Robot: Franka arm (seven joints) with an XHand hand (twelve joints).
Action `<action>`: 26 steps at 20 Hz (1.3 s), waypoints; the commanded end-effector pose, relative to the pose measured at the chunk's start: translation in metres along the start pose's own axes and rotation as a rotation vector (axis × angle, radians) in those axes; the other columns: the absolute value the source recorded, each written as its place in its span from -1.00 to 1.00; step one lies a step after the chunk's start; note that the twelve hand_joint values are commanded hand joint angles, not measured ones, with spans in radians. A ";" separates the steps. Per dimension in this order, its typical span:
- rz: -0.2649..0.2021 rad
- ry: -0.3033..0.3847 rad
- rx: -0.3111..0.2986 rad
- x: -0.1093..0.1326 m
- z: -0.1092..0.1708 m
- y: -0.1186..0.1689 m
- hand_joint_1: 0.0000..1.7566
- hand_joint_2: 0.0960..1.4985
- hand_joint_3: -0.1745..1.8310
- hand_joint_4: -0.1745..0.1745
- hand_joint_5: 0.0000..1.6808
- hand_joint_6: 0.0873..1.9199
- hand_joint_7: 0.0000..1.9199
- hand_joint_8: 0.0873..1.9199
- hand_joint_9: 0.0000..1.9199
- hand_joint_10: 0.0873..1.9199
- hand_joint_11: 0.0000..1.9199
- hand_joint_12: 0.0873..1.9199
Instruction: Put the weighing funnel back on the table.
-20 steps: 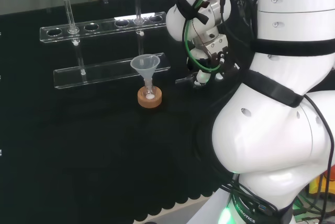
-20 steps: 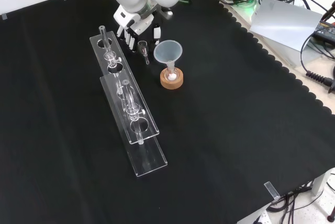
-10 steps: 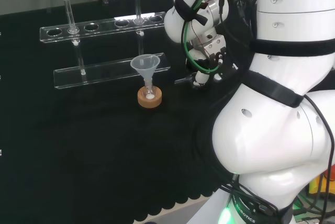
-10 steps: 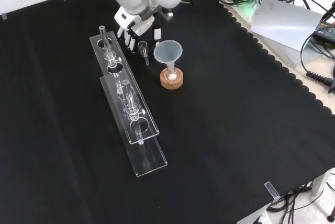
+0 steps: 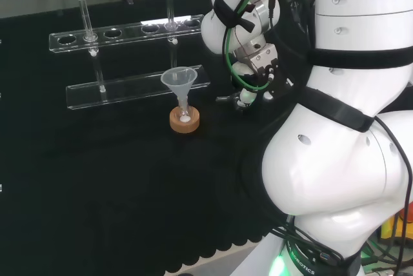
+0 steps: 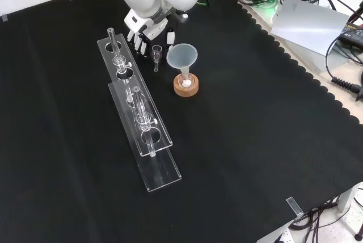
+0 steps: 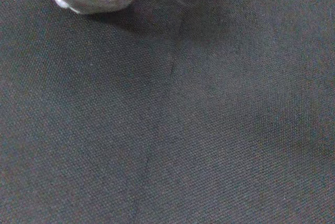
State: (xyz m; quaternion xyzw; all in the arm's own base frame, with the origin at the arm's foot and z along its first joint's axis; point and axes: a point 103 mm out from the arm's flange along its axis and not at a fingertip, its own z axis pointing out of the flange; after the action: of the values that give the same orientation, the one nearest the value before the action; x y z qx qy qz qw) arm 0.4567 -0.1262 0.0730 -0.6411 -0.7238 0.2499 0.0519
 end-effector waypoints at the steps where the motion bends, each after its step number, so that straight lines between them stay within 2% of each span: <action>1: 0.008 -0.010 0.009 -0.002 -0.001 -0.002 -0.04 -0.09 -0.33 0.04 0.00 -0.24 -0.35 -0.28 -0.16 -0.46 -0.56 0.34; 5: 0.014 -0.017 0.013 -0.002 -0.003 -0.004 -0.05 -0.11 -0.32 0.02 -0.05 -0.24 -0.37 -0.28 -0.18 -0.46 -0.58 0.34; 8: 0.016 -0.017 0.018 -0.004 -0.005 -0.006 -0.06 -0.13 -0.30 -0.06 -0.23 -0.25 -0.41 -0.28 -0.20 -0.45 -0.60 0.35; 13: 0.025 -0.023 0.034 -0.004 -0.008 -0.011 -0.08 -0.16 -0.31 -0.14 -0.50 -0.38 -0.50 -0.27 -0.28 -0.43 -0.66 0.38; 19: 0.033 0.002 0.009 -0.011 -0.020 -0.023 -0.09 -0.17 -0.33 -0.19 -0.59 -0.61 -0.60 -0.25 -0.39 -0.37 -0.72 0.41; 26: 0.046 -0.007 -0.067 -0.022 -0.058 -0.051 -0.11 -0.17 -0.35 -0.20 -0.57 -0.76 -0.62 -0.25 -0.42 -0.36 -0.76 0.42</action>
State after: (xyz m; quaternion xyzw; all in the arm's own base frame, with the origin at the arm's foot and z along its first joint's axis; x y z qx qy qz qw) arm 0.4473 -0.1319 0.1167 -0.6541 -0.7138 0.2469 0.0395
